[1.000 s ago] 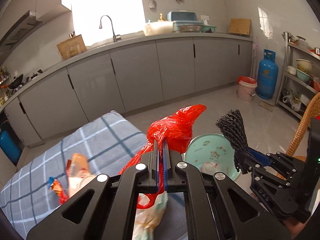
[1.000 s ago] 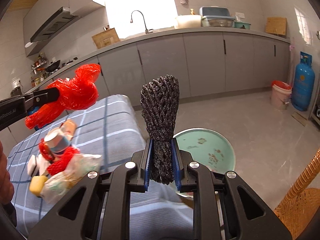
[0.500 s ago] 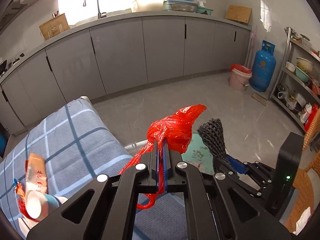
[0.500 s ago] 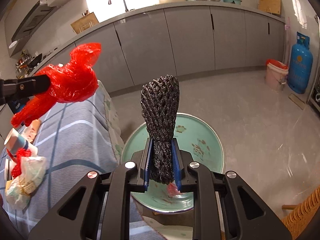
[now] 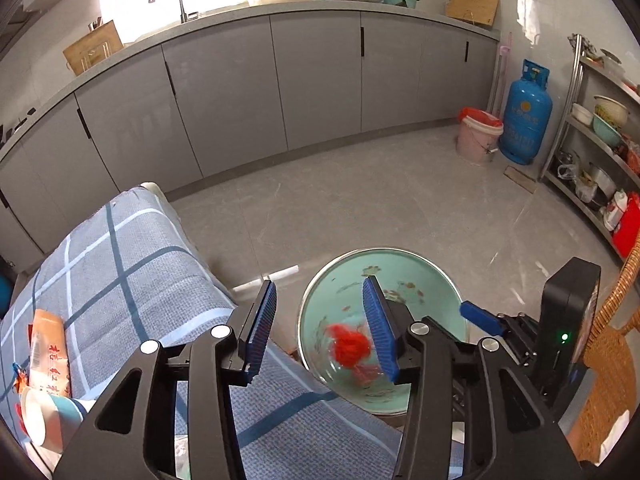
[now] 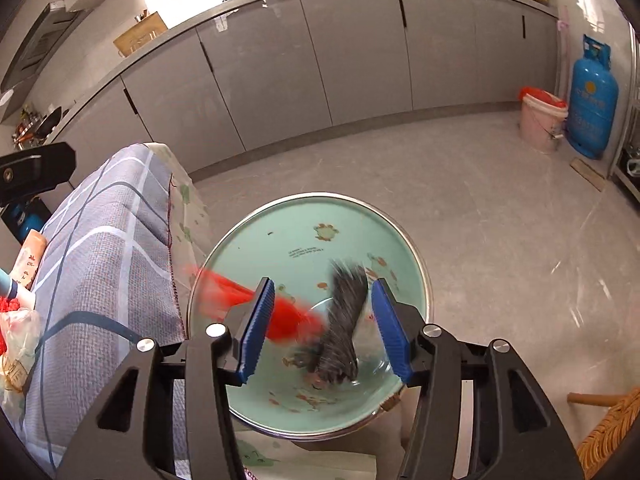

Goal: Collect trash
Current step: 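Move both open tools back over the table toward the remaining trash, then grasp the yellow sponge with the left tool while the right tool approaches the clear wrapped bag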

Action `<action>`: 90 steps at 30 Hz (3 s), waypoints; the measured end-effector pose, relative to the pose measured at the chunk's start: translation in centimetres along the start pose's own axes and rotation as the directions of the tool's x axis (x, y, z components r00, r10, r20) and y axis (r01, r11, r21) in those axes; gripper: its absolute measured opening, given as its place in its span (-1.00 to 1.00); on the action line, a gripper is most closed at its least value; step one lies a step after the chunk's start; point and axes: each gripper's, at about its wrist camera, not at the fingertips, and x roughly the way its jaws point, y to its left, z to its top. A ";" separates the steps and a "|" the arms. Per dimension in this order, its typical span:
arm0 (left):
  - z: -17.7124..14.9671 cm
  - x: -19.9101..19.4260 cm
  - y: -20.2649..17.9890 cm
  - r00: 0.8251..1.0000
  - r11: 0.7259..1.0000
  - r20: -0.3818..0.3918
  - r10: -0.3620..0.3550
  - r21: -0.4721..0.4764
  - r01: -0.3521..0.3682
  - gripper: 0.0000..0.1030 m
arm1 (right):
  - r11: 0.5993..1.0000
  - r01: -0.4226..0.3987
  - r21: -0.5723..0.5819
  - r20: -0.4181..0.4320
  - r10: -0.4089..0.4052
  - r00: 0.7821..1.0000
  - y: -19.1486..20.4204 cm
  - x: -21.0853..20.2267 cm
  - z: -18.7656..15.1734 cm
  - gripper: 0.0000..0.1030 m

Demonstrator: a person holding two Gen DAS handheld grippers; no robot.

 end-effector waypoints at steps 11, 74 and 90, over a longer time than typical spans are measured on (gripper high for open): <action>-1.3 -7.4 2.9 0.992 0.997 0.107 0.072 -0.016 -0.071 0.40 | 0.999 -0.007 0.046 0.058 0.004 0.998 1.4 -5.6 0.1 0.15; -22.9 -18.8 20.7 0.938 0.877 -0.063 0.342 -0.337 -0.343 0.91 | 0.901 -0.244 -0.360 -0.048 0.243 0.969 26.6 -14.0 -12.1 -0.33; -21.8 -14.0 18.5 0.961 0.901 -0.139 0.238 -0.337 -0.272 0.91 | 0.918 -0.235 -0.319 -0.019 0.242 0.970 23.4 -14.5 -12.7 -0.33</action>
